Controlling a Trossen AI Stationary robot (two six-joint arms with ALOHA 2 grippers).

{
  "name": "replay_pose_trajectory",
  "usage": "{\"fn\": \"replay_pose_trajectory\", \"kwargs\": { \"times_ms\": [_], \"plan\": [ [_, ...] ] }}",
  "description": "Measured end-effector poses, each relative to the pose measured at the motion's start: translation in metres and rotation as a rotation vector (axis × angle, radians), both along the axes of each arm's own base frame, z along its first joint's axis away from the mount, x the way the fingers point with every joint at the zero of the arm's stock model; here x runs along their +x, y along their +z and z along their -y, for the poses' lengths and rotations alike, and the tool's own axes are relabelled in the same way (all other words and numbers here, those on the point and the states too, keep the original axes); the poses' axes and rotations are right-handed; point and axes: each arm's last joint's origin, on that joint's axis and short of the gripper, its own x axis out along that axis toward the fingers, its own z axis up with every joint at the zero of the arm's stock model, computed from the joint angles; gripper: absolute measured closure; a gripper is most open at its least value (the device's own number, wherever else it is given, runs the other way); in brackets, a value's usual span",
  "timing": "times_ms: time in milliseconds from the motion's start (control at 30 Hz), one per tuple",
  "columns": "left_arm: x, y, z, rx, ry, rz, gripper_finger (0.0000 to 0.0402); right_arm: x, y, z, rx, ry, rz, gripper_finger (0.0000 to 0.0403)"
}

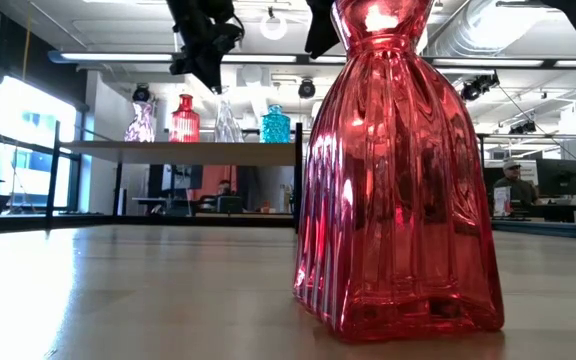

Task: Sort vases onto shelf
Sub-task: Put the bottom left transparent vase on the shelf

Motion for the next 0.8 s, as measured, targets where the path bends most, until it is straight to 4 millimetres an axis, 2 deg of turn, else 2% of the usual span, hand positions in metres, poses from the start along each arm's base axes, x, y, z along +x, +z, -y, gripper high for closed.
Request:
{"fn": "replay_pose_trajectory", "kwargs": {
  "times_ms": [200,800],
  "plan": [
    [0.0009,-0.0001,-0.0013,0.011,0.002,0.005,0.0370,0.0000,0.0000,-0.0001,0.000,0.000,0.000,0.0327],
    [0.0050,-0.0010,-0.0063,0.056,0.017,0.011,0.0369,0.0000,0.0000,0.0000,0.000,0.000,0.000,0.0327]
  ]
}}
